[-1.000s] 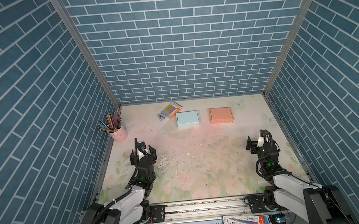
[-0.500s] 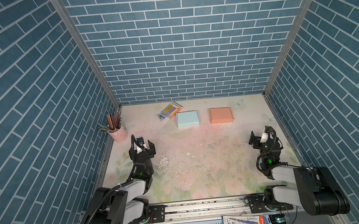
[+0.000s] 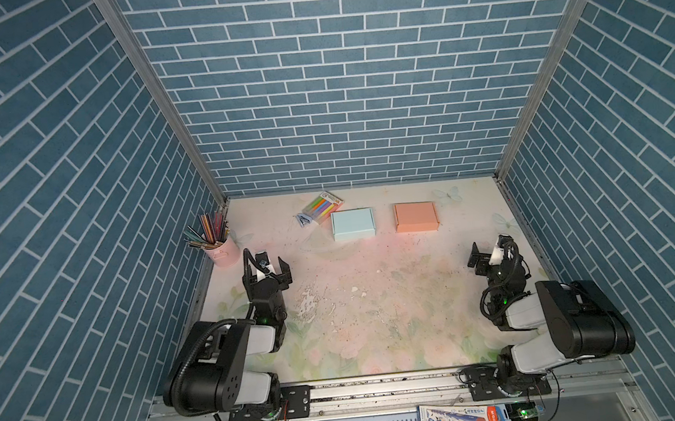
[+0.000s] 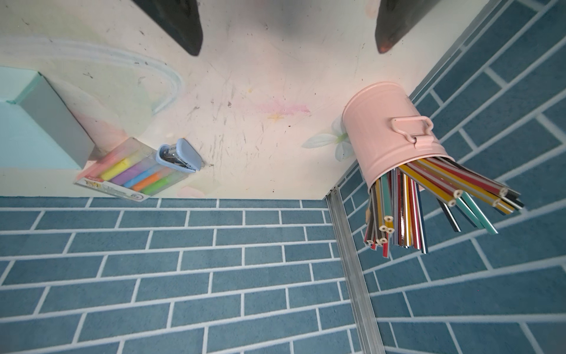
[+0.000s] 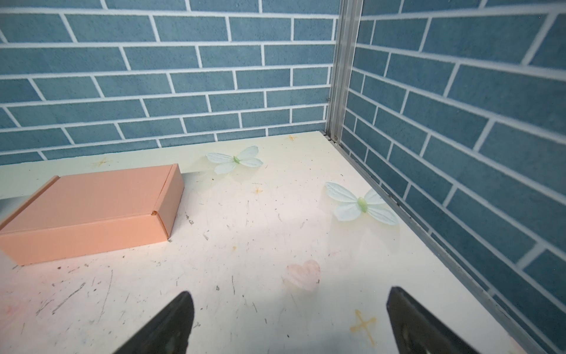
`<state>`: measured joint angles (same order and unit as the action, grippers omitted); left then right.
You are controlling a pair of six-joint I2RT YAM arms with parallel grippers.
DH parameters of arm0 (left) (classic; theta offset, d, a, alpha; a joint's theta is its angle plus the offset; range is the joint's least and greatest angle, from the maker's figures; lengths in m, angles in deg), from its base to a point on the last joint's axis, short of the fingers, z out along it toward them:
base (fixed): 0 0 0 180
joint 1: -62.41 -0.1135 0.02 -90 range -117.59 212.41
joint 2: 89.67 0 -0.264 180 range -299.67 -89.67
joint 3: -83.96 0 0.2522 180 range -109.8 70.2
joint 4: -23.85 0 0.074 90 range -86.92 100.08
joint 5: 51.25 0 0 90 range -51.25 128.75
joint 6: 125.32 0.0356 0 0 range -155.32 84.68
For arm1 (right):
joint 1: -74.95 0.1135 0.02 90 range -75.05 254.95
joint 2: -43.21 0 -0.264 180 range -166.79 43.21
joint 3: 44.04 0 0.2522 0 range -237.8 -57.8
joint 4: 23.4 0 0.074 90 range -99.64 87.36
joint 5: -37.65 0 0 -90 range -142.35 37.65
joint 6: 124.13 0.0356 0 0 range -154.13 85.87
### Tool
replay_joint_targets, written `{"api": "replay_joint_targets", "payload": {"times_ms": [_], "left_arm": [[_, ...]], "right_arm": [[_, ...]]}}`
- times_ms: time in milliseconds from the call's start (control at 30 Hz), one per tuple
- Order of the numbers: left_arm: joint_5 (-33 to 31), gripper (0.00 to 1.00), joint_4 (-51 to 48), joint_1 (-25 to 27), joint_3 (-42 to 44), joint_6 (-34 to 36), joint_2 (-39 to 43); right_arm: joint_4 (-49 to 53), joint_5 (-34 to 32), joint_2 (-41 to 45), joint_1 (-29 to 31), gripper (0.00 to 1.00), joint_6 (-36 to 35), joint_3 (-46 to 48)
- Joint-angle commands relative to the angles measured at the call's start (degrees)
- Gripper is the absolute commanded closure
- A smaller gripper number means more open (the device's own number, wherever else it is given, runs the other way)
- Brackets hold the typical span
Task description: Fold the paper box
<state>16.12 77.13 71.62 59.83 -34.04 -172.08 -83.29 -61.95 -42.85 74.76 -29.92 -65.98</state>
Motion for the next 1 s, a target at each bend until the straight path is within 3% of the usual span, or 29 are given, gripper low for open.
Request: {"api": "replay_joint_targets", "payload": {"times_ms": [0, 67, 167, 300, 967], "left_arm": [[2.24, 0.11, 5.75, -1.1, -0.62, -0.57, -2.24], [2.19, 0.12, 8.14, -1.24, -0.8, -0.36, -4.52], [3.71, 0.12, 3.97, -2.11, -2.65, -1.0, -4.28], [6.11, 0.12, 0.86, -4.23, -3.78, -2.76, -3.99], [6.11, 0.12, 1.07, -4.28, -3.76, -2.77, -4.07]], "right_arm": [[-0.53, 0.04, -0.25, -0.26, 0.02, 0.53, -2.1], [2.4, 0.12, -0.74, -0.56, 0.02, 0.72, -4.03], [5.96, -0.19, -0.51, -0.41, 0.02, 0.71, -5.59], [5.68, -0.15, -0.69, -0.44, 0.01, 0.65, -5.52], [5.55, -0.14, -0.59, -0.39, 0.02, 0.59, -5.42]]}}
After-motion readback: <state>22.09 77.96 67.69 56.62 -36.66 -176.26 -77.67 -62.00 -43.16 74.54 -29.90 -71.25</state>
